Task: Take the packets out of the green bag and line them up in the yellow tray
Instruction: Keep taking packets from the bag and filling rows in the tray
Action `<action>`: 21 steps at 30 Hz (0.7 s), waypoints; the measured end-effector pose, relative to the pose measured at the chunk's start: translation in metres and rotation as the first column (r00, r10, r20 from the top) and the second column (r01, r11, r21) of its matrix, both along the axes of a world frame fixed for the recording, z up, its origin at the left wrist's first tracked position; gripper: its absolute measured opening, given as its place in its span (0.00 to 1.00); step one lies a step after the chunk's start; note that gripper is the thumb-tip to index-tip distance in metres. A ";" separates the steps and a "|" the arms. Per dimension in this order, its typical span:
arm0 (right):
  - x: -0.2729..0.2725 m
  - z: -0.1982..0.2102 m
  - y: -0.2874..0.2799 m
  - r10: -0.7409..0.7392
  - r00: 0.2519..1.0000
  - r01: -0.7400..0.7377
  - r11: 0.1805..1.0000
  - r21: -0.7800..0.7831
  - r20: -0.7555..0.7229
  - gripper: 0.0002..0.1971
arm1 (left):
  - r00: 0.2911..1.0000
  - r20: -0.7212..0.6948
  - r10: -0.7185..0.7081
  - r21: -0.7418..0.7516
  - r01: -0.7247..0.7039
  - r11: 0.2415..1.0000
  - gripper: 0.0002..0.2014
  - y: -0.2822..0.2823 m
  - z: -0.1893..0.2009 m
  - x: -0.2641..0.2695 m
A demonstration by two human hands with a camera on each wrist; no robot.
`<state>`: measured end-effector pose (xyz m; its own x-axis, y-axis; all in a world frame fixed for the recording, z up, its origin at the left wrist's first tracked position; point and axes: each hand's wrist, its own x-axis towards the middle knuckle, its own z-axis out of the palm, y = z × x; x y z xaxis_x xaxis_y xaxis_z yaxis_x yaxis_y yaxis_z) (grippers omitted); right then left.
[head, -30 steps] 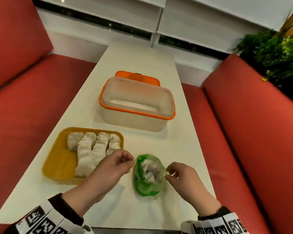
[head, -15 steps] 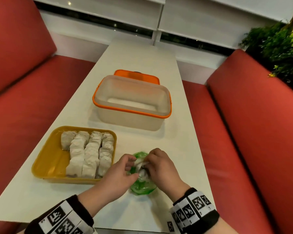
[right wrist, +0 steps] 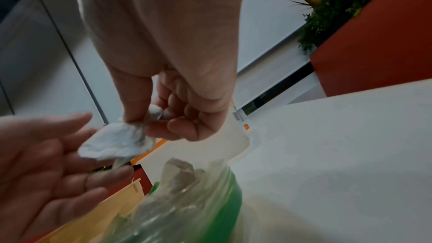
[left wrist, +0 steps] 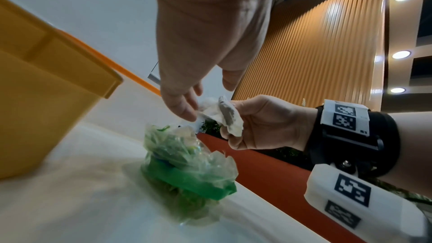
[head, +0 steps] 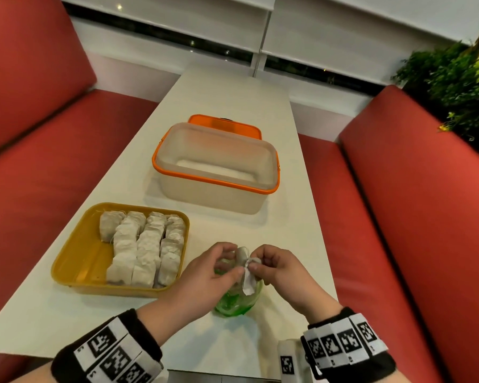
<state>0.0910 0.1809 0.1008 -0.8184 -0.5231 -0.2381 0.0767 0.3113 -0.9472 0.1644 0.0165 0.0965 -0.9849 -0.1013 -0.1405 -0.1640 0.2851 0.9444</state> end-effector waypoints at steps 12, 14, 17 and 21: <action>-0.004 0.018 0.009 0.221 0.964 -0.177 0.947 0.267 -0.146 0.07 | 0.965 0.135 -0.227 0.079 0.218 0.973 0.14 0.011 0.000 -0.018; -0.005 0.016 0.006 0.167 0.969 -0.120 0.961 0.250 -0.180 0.06 | 0.963 0.162 -0.214 0.209 0.178 0.962 0.10 0.013 -0.001 -0.019; -0.006 0.010 0.002 -0.035 0.994 0.051 0.987 0.155 -0.108 0.07 | 0.971 0.174 -0.163 0.340 0.096 0.936 0.06 0.014 -0.002 -0.021; -0.005 0.012 0.002 -0.082 0.984 0.079 0.997 0.026 0.161 0.05 | 0.975 0.204 -0.089 0.432 -0.008 0.902 0.05 0.011 -0.003 -0.022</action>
